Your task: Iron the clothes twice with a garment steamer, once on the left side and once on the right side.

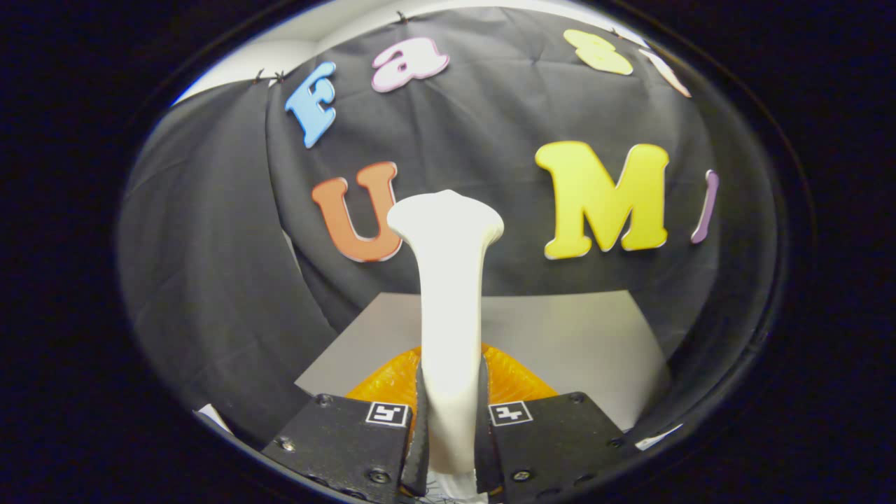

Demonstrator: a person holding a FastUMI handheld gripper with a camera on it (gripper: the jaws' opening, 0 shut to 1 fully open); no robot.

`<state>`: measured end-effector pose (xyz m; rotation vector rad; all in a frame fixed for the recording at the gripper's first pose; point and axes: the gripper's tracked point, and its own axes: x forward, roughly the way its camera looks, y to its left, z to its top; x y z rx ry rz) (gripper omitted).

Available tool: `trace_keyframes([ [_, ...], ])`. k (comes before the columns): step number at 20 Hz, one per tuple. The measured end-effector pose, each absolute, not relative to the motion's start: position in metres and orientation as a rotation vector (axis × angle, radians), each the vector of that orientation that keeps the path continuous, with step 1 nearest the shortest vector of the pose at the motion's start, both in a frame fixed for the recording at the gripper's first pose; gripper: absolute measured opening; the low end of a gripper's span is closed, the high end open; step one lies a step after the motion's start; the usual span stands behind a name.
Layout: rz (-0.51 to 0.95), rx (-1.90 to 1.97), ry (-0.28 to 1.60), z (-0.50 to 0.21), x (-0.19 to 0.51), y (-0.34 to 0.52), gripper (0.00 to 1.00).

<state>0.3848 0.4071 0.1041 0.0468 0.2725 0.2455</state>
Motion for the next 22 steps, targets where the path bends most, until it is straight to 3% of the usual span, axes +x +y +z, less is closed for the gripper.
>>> trace_keyframes([
  [10, 0.108, 0.087, 0.007, 0.193, 0.273, 0.27, 0.29],
  [22, -0.159, 0.019, -0.104, 0.232, 0.185, 0.095, 0.29],
])
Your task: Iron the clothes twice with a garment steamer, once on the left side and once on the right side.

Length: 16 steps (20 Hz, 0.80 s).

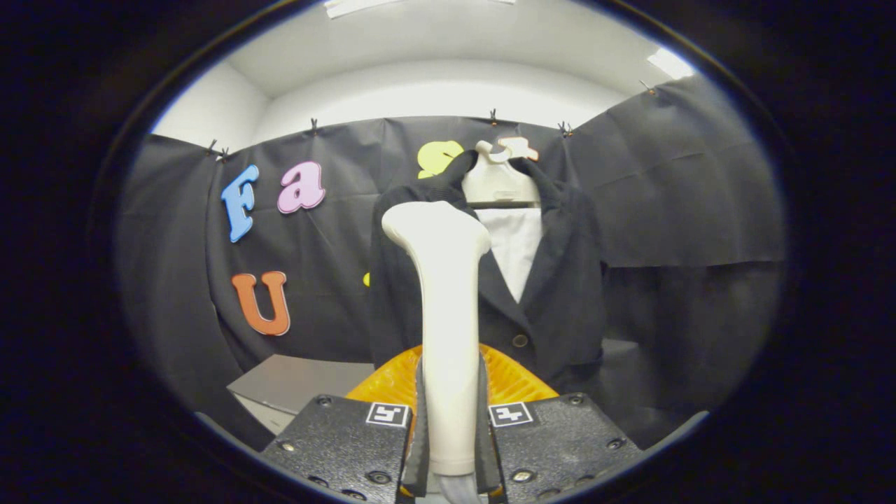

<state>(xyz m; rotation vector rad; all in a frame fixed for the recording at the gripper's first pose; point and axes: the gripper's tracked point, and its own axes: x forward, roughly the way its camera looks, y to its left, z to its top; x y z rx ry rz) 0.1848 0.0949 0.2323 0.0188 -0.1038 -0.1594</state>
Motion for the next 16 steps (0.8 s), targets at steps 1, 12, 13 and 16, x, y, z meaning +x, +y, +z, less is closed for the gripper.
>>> trace_keyframes([
  [1, -0.183, -0.007, -0.133, 0.241, 0.182, 0.087, 0.29],
  [12, -0.219, -0.062, -0.168, 0.252, 0.231, 0.068, 0.29],
  [13, -0.218, -0.064, -0.164, 0.249, 0.236, 0.065, 0.29],
  [16, -0.185, -0.063, -0.135, 0.227, 0.247, 0.067, 0.29],
])
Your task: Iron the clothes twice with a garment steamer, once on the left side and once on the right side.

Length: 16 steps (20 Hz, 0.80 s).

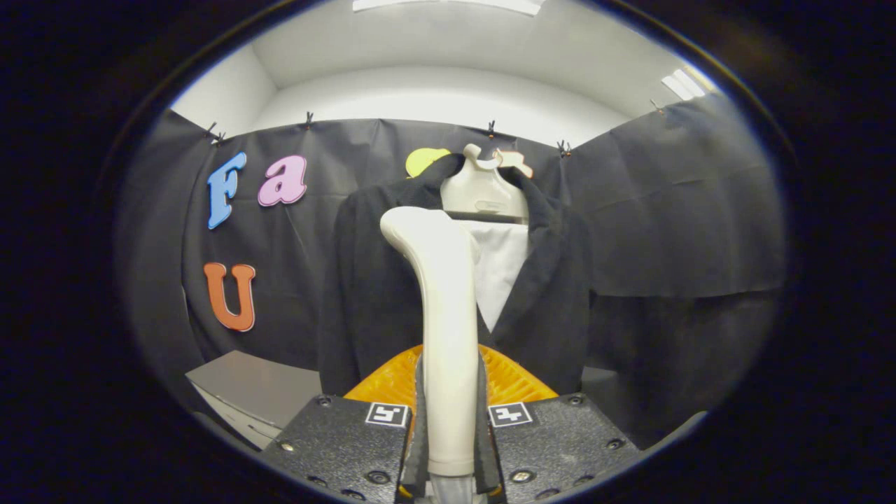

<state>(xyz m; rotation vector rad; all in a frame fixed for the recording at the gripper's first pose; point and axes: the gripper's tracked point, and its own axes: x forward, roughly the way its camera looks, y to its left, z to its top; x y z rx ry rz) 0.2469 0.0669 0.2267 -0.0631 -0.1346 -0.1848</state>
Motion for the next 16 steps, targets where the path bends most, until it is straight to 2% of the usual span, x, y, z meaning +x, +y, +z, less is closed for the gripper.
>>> trace_keyframes([
  [5, -0.23, -0.076, -0.095, 0.186, 0.25, 0.05, 0.29],
  [16, -0.229, -0.086, -0.005, 0.109, 0.232, 0.048, 0.29],
])
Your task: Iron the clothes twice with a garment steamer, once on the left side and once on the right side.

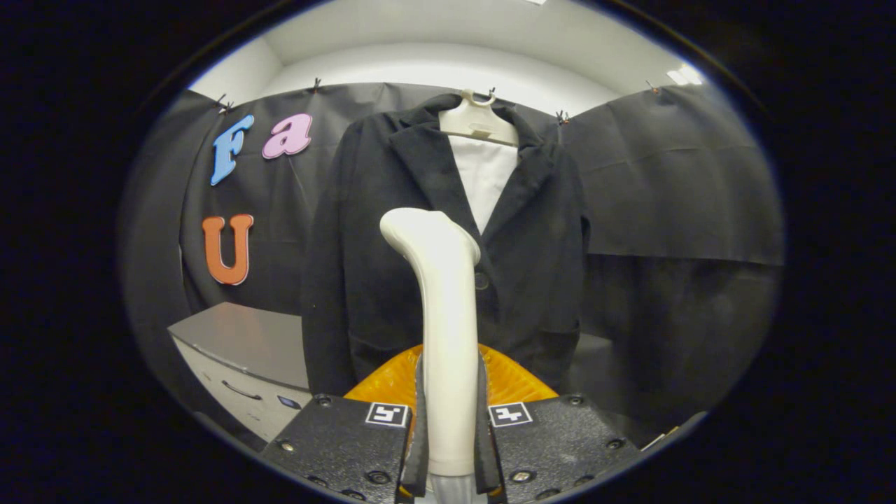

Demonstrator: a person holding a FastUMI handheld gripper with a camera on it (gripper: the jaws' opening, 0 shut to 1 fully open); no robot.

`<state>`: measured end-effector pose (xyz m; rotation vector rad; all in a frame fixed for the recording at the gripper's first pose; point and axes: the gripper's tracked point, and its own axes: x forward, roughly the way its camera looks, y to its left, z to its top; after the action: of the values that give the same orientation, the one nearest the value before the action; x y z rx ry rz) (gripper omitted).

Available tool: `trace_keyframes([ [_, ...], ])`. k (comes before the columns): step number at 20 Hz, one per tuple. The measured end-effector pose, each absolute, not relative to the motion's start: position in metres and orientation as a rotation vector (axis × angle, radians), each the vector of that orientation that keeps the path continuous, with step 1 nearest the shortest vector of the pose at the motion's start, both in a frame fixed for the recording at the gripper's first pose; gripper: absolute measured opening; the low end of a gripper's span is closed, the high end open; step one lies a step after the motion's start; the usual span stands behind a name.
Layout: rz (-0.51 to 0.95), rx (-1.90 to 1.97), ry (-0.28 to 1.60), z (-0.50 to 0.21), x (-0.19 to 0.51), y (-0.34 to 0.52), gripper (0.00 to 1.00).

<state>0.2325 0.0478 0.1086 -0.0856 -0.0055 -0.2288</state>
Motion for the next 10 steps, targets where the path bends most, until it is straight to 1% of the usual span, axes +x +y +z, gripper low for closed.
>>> trace_keyframes([
  [6, -0.222, -0.099, 0.08, 0.064, 0.229, 0.051, 0.29],
  [10, -0.226, -0.122, 0.136, 0.037, 0.213, 0.046, 0.29],
])
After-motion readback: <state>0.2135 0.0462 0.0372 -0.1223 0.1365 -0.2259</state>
